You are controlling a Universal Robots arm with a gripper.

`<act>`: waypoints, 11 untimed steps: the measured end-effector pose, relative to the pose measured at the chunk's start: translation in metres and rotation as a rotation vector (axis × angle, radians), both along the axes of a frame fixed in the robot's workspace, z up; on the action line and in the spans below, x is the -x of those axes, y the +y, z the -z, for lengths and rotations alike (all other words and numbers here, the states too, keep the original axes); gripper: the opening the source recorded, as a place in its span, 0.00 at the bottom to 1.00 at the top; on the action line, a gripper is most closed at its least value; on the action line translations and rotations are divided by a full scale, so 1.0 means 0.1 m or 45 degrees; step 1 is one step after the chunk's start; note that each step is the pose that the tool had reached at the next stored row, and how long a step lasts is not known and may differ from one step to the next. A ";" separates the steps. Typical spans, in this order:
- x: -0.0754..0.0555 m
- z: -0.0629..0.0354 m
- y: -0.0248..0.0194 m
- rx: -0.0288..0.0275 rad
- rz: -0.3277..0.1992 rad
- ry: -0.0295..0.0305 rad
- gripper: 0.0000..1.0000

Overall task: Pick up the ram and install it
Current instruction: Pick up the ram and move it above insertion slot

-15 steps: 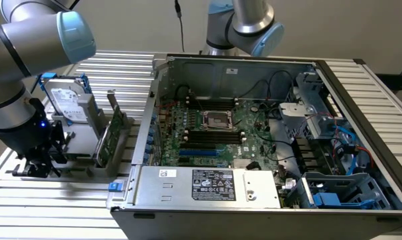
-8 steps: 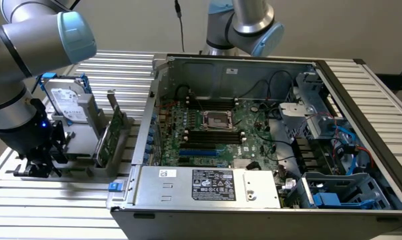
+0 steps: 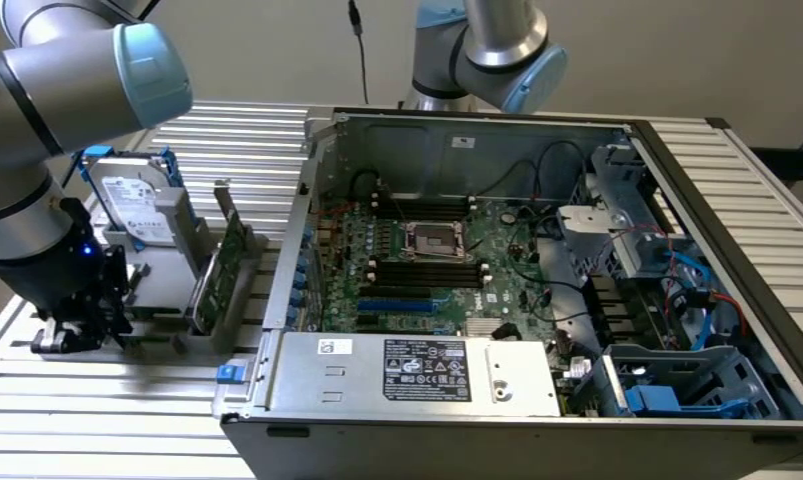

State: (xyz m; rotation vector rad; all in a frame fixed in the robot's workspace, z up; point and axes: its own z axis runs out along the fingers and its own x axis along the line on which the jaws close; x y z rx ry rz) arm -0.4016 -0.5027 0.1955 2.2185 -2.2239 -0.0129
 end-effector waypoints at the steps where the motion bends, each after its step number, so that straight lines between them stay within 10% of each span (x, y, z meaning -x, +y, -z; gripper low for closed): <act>1: 0.00 0.000 -0.002 -0.0008 0.000 0.0001 0.27; 11: 0.00 0.001 -0.011 -0.0271 0.000 0.0023 0.14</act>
